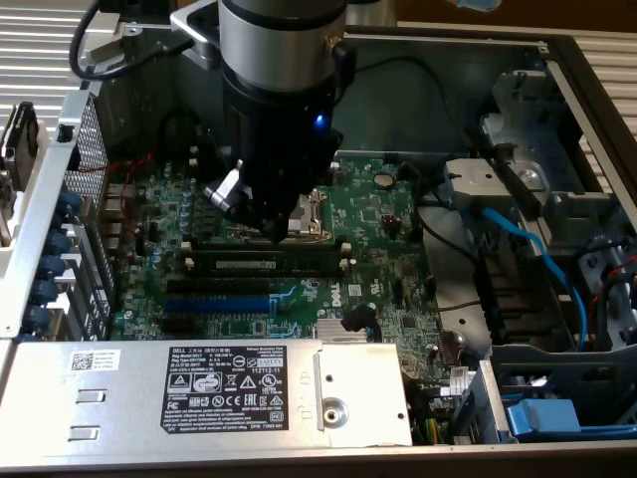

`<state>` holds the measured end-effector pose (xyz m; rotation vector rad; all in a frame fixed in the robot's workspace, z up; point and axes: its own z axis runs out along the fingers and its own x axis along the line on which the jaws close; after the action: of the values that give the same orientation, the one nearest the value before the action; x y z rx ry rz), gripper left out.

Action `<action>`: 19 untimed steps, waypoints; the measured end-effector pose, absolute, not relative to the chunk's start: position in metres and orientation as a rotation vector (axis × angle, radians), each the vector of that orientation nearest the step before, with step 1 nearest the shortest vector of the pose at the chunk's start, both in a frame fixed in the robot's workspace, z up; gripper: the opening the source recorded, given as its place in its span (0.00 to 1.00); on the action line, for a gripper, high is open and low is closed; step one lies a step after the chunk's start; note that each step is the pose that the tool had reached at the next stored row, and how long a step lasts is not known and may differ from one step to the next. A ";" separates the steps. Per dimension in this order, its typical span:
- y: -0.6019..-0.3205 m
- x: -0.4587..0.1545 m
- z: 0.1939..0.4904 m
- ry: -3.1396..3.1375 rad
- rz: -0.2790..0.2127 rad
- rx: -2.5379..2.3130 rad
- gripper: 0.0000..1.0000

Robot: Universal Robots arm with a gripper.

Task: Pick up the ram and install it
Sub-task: 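Press down the ram until it locks into place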

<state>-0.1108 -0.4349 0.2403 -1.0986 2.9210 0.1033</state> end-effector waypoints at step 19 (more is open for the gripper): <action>-0.435 -0.111 0.240 3.012 0.120 -0.841 0.10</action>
<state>-0.1109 -0.4349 0.2403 -0.8410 3.0118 0.1202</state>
